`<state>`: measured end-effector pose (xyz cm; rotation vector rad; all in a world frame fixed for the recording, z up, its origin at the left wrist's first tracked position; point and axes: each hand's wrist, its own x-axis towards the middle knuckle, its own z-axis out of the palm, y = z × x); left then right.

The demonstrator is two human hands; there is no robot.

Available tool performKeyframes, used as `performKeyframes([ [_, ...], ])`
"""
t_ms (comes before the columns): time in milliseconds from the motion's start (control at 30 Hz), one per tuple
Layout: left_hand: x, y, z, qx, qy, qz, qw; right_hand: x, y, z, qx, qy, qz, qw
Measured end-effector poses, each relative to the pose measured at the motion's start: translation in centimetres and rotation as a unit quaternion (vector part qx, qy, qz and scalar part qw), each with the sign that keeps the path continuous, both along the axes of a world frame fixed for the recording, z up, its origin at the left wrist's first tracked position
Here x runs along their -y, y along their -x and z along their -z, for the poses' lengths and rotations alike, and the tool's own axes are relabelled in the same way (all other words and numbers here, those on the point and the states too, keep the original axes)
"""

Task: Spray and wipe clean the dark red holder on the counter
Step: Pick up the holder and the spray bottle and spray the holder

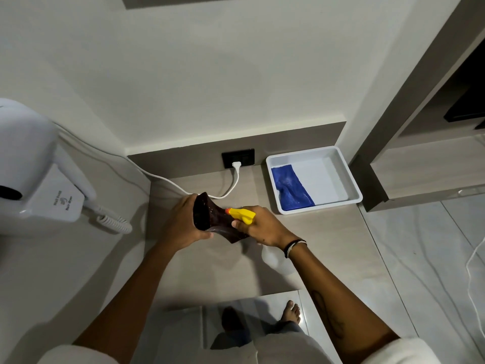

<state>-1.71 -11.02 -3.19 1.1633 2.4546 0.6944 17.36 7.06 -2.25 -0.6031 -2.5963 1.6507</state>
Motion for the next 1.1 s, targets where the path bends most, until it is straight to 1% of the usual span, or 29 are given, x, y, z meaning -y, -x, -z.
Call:
performKeyframes([
  [100, 0.2, 0.0, 0.1, 0.005, 0.005, -0.011, 1.0, -0.4, -0.7, 1.0, 0.034, -0.039, 0.005, 0.999],
  [267, 0.7, 0.7, 0.8, 0.02, 0.006, -0.013, 1.0, -1.5, -2.5, 2.9, 0.125, -0.056, 0.054, 0.989],
  [400, 0.9, 1.0, 1.0, 0.022, 0.01, -0.007, 1.0, -2.1, -3.7, 4.2, 0.153, -0.092, 0.089, 0.98],
  [467, 0.9, 1.0, 0.8, 0.018, 0.006, -0.004, 1.0, -2.2, -3.9, 4.5, 0.15, -0.095, 0.111, 0.978],
  [533, 0.8, 1.0, 0.7, 0.034, -0.005, -0.019, 0.999, -2.3, -4.1, 4.4, 0.133, -0.079, 0.129, 0.98],
  [633, 0.6, 1.2, 0.6, 0.093, -0.013, -0.101, 0.99, -2.7, -4.2, 4.1, 0.107, -0.043, 0.135, 0.984],
  [700, 0.3, 1.4, 0.4, 0.15, 0.007, -0.165, 0.975, -2.9, -4.2, 4.0, 0.101, -0.038, 0.134, 0.985],
  [800, -0.1, 1.6, 0.2, 0.231, 0.062, -0.23, 0.943, -3.0, -4.2, 3.7, 0.094, -0.037, 0.125, 0.987],
  [900, -0.1, 1.4, 0.6, 0.271, 0.096, -0.273, 0.918, -3.1, -4.2, 3.5, 0.094, -0.05, 0.107, 0.989],
  [967, 0.0, 1.2, 1.0, 0.282, 0.079, -0.277, 0.915, -3.1, -4.1, 3.3, 0.094, -0.051, 0.1, 0.989],
  [1033, 0.2, 1.1, 1.3, 0.292, 0.05, -0.244, 0.923, -3.2, -4.0, 3.3, 0.09, -0.048, 0.089, 0.991],
  [1100, 0.6, 1.0, 1.3, 0.299, 0.051, -0.206, 0.93, -3.1, -3.8, 3.2, 0.083, -0.044, 0.078, 0.992],
])
